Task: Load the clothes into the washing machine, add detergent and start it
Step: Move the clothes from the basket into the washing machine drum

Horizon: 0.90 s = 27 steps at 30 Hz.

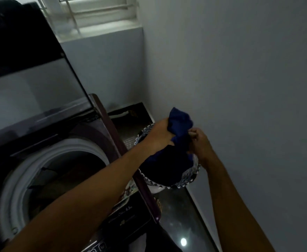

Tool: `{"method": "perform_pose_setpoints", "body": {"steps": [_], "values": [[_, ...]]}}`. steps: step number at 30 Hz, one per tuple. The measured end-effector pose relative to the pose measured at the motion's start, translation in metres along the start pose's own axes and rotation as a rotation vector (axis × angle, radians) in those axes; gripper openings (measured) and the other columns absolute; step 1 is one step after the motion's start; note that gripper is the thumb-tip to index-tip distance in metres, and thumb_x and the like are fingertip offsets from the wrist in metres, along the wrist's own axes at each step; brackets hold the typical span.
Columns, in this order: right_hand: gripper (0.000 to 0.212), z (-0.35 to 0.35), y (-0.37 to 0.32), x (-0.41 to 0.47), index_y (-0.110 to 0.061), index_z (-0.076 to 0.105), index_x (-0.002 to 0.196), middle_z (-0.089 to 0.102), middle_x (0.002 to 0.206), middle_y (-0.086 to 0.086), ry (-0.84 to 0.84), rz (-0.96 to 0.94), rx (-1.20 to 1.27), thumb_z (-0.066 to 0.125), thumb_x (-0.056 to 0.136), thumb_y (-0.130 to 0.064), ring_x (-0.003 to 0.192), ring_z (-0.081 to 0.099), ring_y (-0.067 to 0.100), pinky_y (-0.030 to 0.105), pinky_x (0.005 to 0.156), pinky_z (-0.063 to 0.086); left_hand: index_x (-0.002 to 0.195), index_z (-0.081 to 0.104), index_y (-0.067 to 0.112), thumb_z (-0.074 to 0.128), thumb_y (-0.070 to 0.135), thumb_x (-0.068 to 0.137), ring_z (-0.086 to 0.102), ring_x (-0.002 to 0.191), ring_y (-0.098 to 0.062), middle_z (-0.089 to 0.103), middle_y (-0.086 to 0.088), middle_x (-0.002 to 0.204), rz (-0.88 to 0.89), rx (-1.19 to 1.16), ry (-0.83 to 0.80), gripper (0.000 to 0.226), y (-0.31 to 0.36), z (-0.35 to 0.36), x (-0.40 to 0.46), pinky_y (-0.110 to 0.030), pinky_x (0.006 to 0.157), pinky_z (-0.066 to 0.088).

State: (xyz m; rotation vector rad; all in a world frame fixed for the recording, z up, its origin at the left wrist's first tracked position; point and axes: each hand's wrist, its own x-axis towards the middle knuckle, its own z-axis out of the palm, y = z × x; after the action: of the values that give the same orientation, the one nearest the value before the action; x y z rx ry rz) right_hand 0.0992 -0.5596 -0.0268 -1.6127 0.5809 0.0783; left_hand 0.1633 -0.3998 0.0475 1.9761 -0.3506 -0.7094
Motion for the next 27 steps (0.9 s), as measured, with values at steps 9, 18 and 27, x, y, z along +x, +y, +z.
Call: {"method": "perform_pose_setpoints", "body": {"steps": [9,18,27], "values": [[0.018,0.032,0.03,-0.019,-0.012,0.057,0.079,0.058,0.073,0.005,0.238,0.142,-0.156,0.057,0.092,0.001,0.059,0.06,0.009,0.033,0.05,0.051,0.132,0.052,0.007,0.054,0.014,0.098,0.061,0.109,-0.028,0.062,-0.016,0.122,0.179,0.081,0.087,0.036,0.021,-0.009,-0.024,-0.026,0.087,0.046],[0.028,0.053,-0.036,-0.005,-0.002,0.062,0.086,0.063,0.079,0.022,0.137,0.115,0.133,0.039,0.101,-0.008,0.068,0.064,0.032,0.04,0.062,0.057,0.153,0.003,0.032,0.093,0.034,0.057,0.026,0.14,-0.023,0.012,-0.003,0.157,0.133,0.275,-0.141,0.132,-0.044,-0.007,-0.015,-0.041,0.112,0.033],[0.026,0.02,-0.039,-0.004,-0.013,0.06,0.111,0.064,0.115,0.014,-0.176,0.081,0.395,0.047,0.091,-0.003,0.102,0.062,0.037,0.037,0.07,0.053,0.12,0.054,0.013,0.08,0.014,0.076,0.065,0.101,-0.024,0.066,-0.009,0.115,0.159,0.117,0.374,0.051,-0.037,-0.031,-0.002,-0.018,0.07,0.052]]}}
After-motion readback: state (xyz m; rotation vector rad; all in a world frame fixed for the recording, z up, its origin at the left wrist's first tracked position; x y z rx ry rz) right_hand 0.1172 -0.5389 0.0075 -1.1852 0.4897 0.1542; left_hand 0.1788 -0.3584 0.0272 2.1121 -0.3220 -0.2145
